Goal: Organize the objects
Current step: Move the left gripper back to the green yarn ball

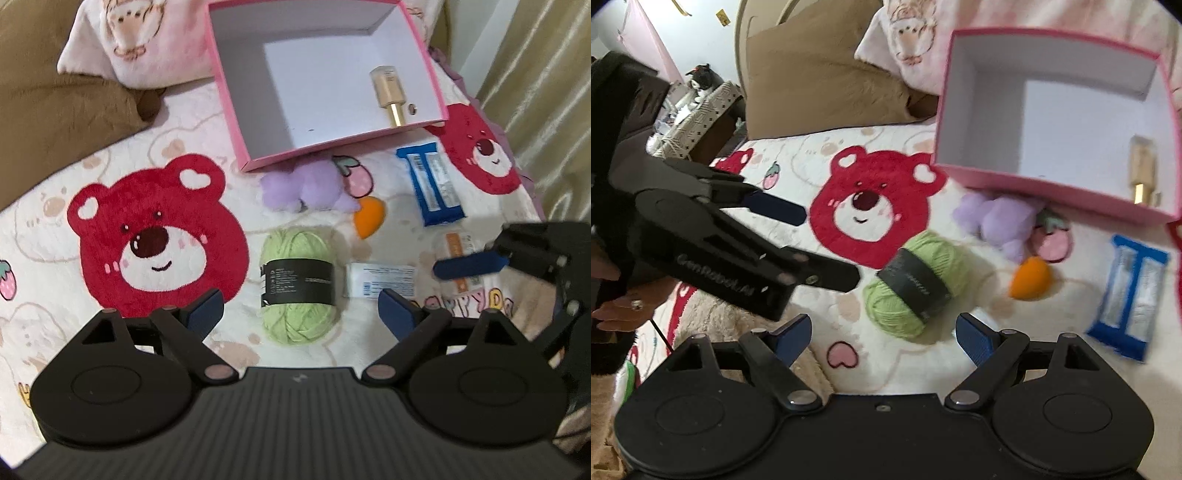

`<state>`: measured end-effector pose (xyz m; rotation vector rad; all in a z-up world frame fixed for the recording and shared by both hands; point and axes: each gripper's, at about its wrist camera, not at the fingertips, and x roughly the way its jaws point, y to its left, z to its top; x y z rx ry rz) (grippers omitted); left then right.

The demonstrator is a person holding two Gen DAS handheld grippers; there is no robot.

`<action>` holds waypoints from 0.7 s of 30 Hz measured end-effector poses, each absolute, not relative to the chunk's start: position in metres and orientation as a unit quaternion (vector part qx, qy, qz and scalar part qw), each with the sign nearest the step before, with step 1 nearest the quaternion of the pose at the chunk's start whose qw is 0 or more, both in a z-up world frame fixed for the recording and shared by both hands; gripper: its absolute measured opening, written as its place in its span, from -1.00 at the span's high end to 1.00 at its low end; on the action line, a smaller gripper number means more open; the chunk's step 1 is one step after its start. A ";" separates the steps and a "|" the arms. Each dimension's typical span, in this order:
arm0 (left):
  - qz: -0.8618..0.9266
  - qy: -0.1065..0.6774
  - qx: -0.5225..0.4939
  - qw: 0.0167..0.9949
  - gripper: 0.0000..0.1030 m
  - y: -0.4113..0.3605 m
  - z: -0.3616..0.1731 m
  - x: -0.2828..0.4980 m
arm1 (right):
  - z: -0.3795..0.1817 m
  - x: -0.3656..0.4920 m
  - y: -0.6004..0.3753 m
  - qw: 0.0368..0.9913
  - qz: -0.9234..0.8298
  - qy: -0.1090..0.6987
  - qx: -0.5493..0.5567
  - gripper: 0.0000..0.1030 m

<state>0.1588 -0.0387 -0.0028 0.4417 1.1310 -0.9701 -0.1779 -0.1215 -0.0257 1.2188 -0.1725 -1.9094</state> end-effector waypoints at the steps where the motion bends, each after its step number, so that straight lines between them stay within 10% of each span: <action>1: -0.433 0.518 0.190 0.713 -0.77 -0.039 -0.008 0.163 | -0.031 -0.179 -0.125 0.426 -0.761 -0.072 0.485 -0.71; 21: -0.398 0.598 0.084 0.690 -0.55 -0.053 -0.110 0.205 | -0.126 -0.201 -0.174 0.398 -0.752 -0.145 0.505 -0.72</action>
